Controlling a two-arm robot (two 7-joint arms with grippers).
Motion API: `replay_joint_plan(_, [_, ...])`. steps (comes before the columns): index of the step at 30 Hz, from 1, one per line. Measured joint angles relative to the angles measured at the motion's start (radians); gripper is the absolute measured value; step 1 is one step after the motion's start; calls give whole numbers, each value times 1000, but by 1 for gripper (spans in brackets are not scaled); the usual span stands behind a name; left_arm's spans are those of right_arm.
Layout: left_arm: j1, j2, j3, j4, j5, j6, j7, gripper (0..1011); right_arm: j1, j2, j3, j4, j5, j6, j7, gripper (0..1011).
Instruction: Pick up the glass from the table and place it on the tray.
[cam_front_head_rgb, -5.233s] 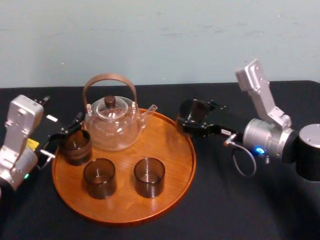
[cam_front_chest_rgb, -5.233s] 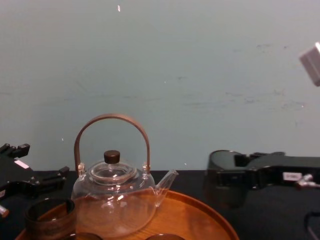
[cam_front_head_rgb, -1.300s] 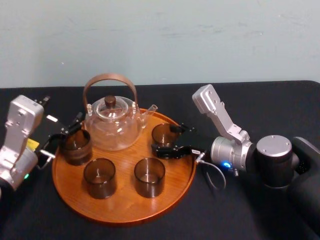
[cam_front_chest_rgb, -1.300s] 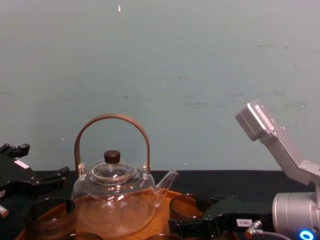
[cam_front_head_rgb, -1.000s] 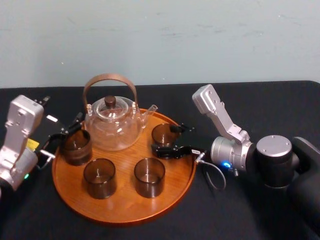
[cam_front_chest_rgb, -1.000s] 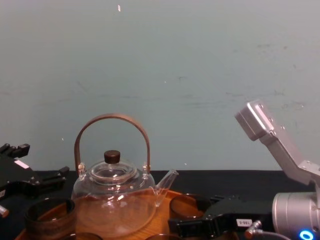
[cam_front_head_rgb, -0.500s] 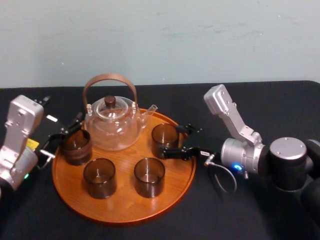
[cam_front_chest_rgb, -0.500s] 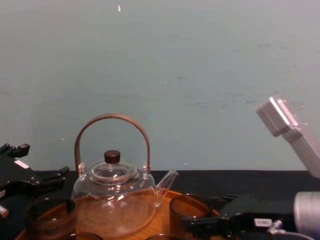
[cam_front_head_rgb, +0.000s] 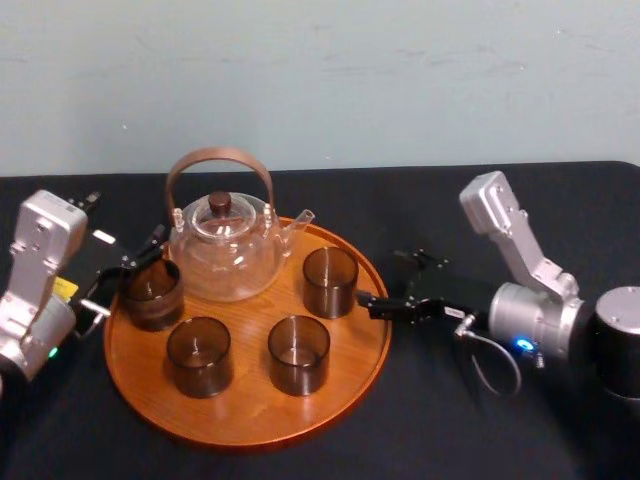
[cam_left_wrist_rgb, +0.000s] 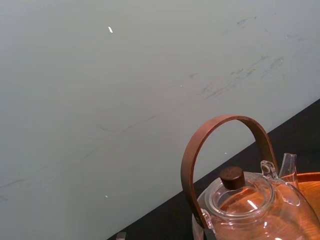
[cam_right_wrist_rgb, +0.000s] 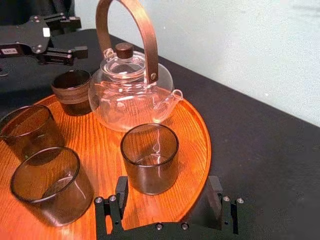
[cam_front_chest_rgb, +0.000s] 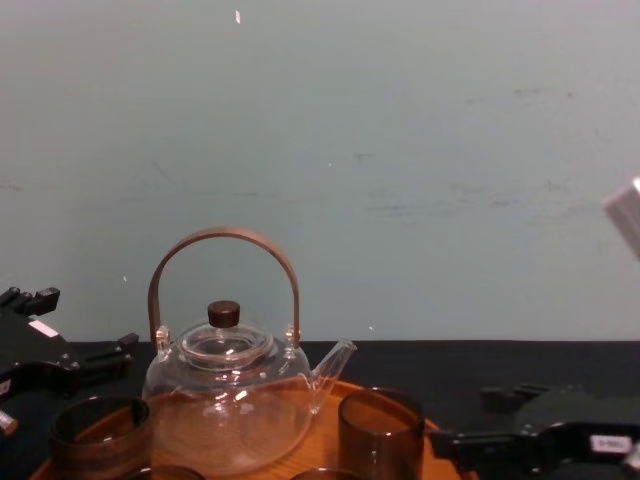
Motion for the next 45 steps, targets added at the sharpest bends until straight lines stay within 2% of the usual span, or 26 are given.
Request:
replay_joint_plan(7, [0, 0, 0, 0, 0, 0, 0, 1001, -55, 71, 39, -94, 34, -17, 6, 1002])
replay_joint_plan(12, [0, 0, 0, 0, 0, 0, 0, 1001, -88, 93, 81, -133, 56, -46, -25, 1002])
replay_joint_plan(19, [0, 0, 0, 0, 0, 0, 0, 1001, -128, 70, 149, -150, 59, -99, -131, 1002])
replay_joint_plan(27, [0, 0, 0, 0, 0, 0, 0, 1001, -164, 32, 216, -139, 25, -150, -237, 1002])
replay_joint_plan(38, [0, 0, 0, 0, 0, 0, 0, 1001, -187, 10, 256, -103, -6, -151, -274, 1002])
replay_joint_plan(45, [0, 0, 0, 0, 0, 0, 0, 1001, -189, 8, 259, -102, -11, -148, -275, 1002])
